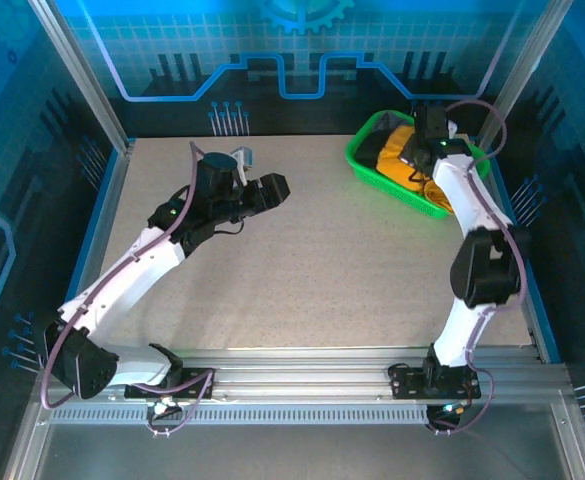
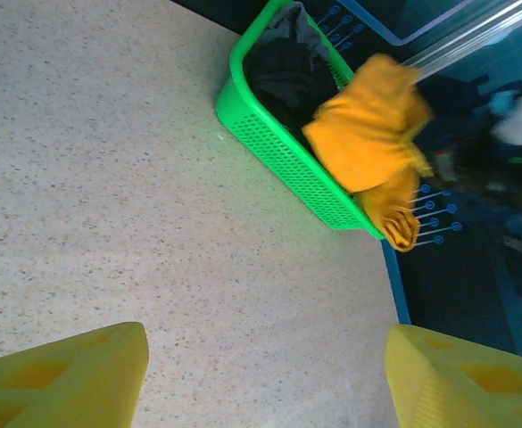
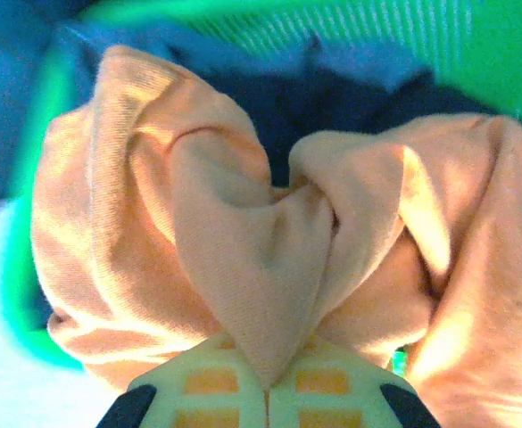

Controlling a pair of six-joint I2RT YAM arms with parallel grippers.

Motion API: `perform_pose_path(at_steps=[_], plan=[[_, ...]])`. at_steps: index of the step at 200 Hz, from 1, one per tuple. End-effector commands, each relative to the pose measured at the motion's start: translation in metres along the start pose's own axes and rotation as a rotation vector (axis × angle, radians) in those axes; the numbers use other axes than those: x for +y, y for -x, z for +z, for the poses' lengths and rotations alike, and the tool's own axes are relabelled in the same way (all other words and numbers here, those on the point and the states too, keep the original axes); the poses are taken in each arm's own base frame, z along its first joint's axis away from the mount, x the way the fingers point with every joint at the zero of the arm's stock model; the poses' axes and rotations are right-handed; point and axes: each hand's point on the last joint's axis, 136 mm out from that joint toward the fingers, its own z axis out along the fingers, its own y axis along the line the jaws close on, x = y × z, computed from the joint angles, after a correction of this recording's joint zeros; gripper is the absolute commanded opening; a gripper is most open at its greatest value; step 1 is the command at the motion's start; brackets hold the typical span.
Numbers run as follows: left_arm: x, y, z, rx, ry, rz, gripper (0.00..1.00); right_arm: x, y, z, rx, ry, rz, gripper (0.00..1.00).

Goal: Fold and stack the t-shirts

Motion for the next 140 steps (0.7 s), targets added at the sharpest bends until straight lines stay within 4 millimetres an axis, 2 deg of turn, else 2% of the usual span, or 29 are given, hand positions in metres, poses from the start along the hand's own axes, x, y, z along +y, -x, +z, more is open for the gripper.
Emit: perform_pose_path(at_steps=[1, 25, 37, 50, 68, 80, 88, 108, 126, 140], plan=[[0.016, -0.002, -0.003, -0.01, 0.087, -0.014, 0.7, 0.038, 0.075, -0.109, -0.323, 0.159, 0.017, 0.0], [0.037, 0.007, -0.009, -0.052, 0.218, -0.01, 0.72, 0.08, 0.11, -0.199, -0.496, 0.317, -0.052, 0.0], [0.046, 0.014, -0.015, -0.077, 0.282, -0.003, 0.73, 0.104, 0.114, -0.237, -0.55, 0.414, -0.084, 0.0], [0.058, 0.022, -0.026, -0.113, 0.364, 0.003, 0.75, 0.13, 0.105, -0.268, -0.557, 0.499, -0.119, 0.0], [0.075, 0.036, -0.048, -0.176, 0.484, 0.001, 0.77, 0.167, 0.07, -0.292, -0.496, 0.594, -0.173, 0.0], [0.083, 0.046, -0.066, -0.23, 0.543, -0.001, 0.78, 0.19, 0.034, -0.295, -0.431, 0.631, -0.207, 0.0], [0.088, 0.052, -0.078, -0.267, 0.576, -0.003, 0.79, 0.201, 0.007, -0.288, -0.369, 0.641, -0.227, 0.0], [0.1, 0.062, -0.107, -0.335, 0.639, -0.014, 0.79, 0.221, -0.067, -0.26, -0.22, 0.632, -0.315, 0.0], [0.115, 0.062, -0.127, -0.346, 0.685, -0.035, 0.8, 0.227, -0.136, -0.232, -0.061, 0.636, -0.412, 0.0], [0.124, 0.058, -0.136, -0.337, 0.7, -0.053, 0.8, 0.23, -0.176, -0.221, 0.061, 0.687, -0.486, 0.27]])
